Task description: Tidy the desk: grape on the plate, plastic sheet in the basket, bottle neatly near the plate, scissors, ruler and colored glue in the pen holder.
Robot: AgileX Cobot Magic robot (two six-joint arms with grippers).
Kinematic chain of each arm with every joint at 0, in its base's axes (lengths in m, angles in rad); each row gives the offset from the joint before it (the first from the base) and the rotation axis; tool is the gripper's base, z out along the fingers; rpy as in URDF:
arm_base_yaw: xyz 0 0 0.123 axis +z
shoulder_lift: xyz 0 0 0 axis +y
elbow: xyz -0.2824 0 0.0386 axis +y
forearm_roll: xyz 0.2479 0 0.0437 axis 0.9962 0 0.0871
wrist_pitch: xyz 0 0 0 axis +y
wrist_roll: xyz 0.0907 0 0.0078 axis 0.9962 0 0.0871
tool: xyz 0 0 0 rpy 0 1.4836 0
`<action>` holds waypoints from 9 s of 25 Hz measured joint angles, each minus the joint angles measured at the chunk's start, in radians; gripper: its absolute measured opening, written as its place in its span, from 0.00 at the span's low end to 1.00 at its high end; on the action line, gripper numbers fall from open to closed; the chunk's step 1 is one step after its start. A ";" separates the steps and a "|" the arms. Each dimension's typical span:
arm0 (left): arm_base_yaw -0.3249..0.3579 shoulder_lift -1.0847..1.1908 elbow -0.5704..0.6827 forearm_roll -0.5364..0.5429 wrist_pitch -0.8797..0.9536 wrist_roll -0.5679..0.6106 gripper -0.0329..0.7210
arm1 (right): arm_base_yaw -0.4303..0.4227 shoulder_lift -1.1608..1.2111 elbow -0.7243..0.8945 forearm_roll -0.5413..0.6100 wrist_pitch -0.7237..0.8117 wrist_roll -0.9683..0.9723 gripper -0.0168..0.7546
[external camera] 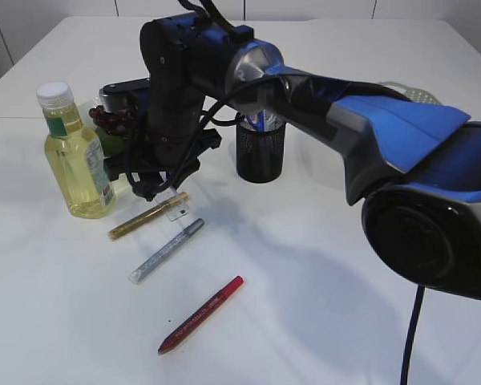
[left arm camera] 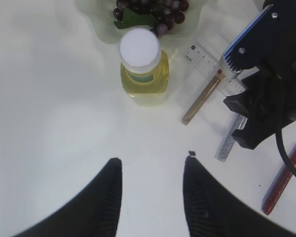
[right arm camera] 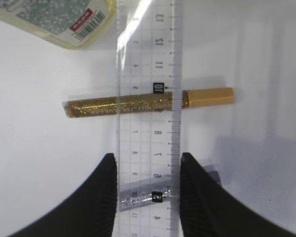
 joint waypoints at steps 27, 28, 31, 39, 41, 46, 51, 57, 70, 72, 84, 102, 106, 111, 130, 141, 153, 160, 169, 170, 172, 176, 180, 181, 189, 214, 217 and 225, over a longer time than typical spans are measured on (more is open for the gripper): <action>0.000 0.000 0.000 0.001 0.000 0.000 0.44 | 0.002 -0.284 0.379 -0.011 0.002 -0.055 0.40; 0.000 0.000 0.000 0.001 0.000 0.000 0.44 | 0.003 -0.304 0.416 -0.013 0.002 -0.055 0.40; 0.000 0.000 0.000 0.001 0.000 0.000 0.44 | 0.007 -0.371 0.533 -0.035 0.000 -0.057 0.40; 0.000 0.000 0.000 -0.003 0.000 0.000 0.44 | 0.007 -0.649 0.898 -0.079 -0.233 -0.057 0.40; 0.000 0.000 0.000 -0.007 0.000 0.000 0.44 | 0.007 -0.712 0.991 -0.102 -0.337 -0.059 0.40; 0.000 0.000 0.000 -0.011 0.000 0.000 0.44 | 0.007 -0.812 1.146 -0.217 -0.578 -0.018 0.40; 0.000 0.000 0.000 -0.013 0.000 0.000 0.44 | -0.030 -0.819 1.165 -0.397 -0.756 0.162 0.40; 0.000 0.000 0.000 -0.013 0.000 0.000 0.44 | -0.115 -0.819 1.165 -0.498 -0.921 0.250 0.40; 0.000 0.000 0.000 -0.013 0.000 0.000 0.44 | -0.265 -0.717 1.166 -0.536 -1.309 0.234 0.40; 0.000 0.000 0.000 -0.013 0.000 0.000 0.44 | -0.274 -0.694 1.166 -0.539 -1.377 0.219 0.40; 0.000 0.000 0.000 -0.013 0.000 0.000 0.44 | -0.329 -0.522 1.141 -0.419 -1.716 0.123 0.40; 0.000 0.000 0.000 -0.012 0.000 0.000 0.43 | -0.329 -0.379 1.130 -0.147 -1.986 -0.139 0.40; 0.000 0.000 0.000 -0.012 0.000 0.000 0.43 | -0.329 -0.338 1.097 -0.143 -1.987 -0.142 0.40; 0.000 0.000 0.000 -0.010 0.000 0.000 0.43 | -0.329 -0.320 1.084 -0.141 -1.987 -0.143 0.40; 0.000 0.000 0.000 -0.018 0.000 0.000 0.41 | -0.329 -0.313 1.079 -0.118 -1.943 -0.146 0.40; 0.000 0.000 0.000 -0.020 0.000 0.000 0.41 | -0.329 -0.313 1.079 -0.118 -1.911 -0.146 0.41; 0.000 0.000 0.000 -0.046 0.000 0.000 0.41 | -0.329 -0.313 1.079 -0.160 -1.896 -0.084 0.41; 0.000 0.000 0.000 -0.050 0.000 0.000 0.41 | -0.329 -0.313 1.079 -0.162 -1.834 -0.066 0.43; 0.000 0.000 0.000 -0.050 0.000 0.000 0.41 | -0.329 -0.313 1.079 -0.162 -1.817 -0.021 0.45; 0.000 0.000 0.000 -0.050 0.000 0.000 0.41 | -0.329 -0.313 1.079 -0.162 -1.817 -0.018 0.45; 0.000 0.000 0.000 -0.050 0.000 0.000 0.41 | -0.329 -0.313 1.079 -0.162 -1.817 -0.011 0.45; 0.000 0.000 0.000 -0.050 0.000 0.000 0.41 | -0.329 -0.313 1.079 -0.175 -1.817 0.003 0.46; 0.000 0.000 0.000 -0.050 0.000 0.000 0.41 | -0.329 -0.323 1.079 -0.188 -1.776 0.008 0.46; 0.000 0.000 0.000 -0.050 0.000 0.000 0.41 | -0.329 -0.337 1.079 -0.188 -1.749 0.008 0.46; 0.000 0.000 0.000 -0.050 0.000 0.000 0.41 | -0.325 -0.574 1.079 -0.202 -1.394 0.247 0.46; -0.105 0.141 0.000 -0.050 0.000 0.271 0.41 | -0.319 -1.035 1.079 -0.056 -0.062 0.268 0.45; -0.109 0.202 0.000 -0.065 -0.004 0.313 0.41 | -0.319 -1.035 1.079 -0.053 -0.014 0.248 0.45; -0.158 0.347 0.000 -0.028 -0.057 0.401 0.41 | -0.319 -1.037 1.079 -0.023 -0.003 0.203 0.45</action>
